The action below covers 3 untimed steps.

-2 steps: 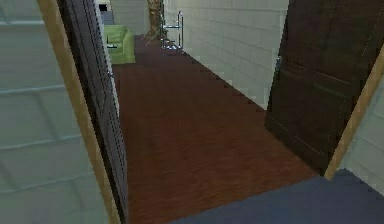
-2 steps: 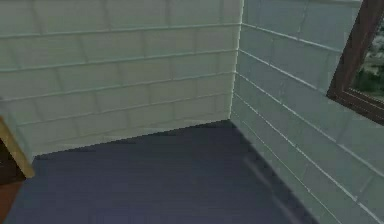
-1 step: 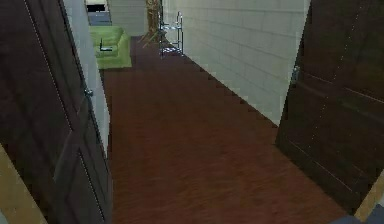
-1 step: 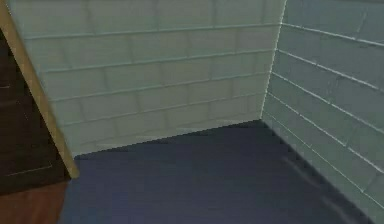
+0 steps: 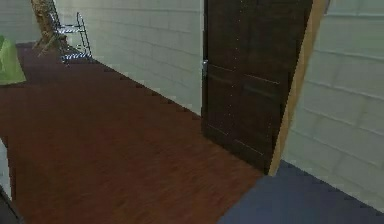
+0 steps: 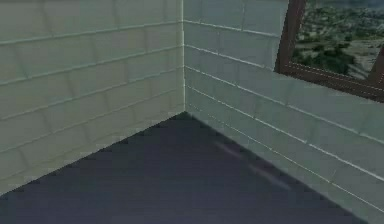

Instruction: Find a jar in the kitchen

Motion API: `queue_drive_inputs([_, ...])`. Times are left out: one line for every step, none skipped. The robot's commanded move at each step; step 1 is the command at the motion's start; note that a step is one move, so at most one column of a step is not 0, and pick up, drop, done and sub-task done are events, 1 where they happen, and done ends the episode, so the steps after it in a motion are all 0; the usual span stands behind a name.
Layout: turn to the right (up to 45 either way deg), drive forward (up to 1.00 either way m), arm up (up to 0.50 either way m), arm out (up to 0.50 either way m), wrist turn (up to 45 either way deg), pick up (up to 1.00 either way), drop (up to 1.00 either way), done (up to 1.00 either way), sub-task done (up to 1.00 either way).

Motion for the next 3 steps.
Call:
queue_drive_inputs([0.0, 0.25, 0.00, 0.00, 0.0, 0.00, 0.00, 0.00, 0.00])
queue_drive_inputs([-36.0, 0.00, 0.00, 0.00, 0.0, 0.00, 0.00, 0.00, 0.00])
queue_drive_inputs([0.0, 1.00, 0.00, 0.00, 0.0, 0.00, 0.00, 0.00, 0.00])
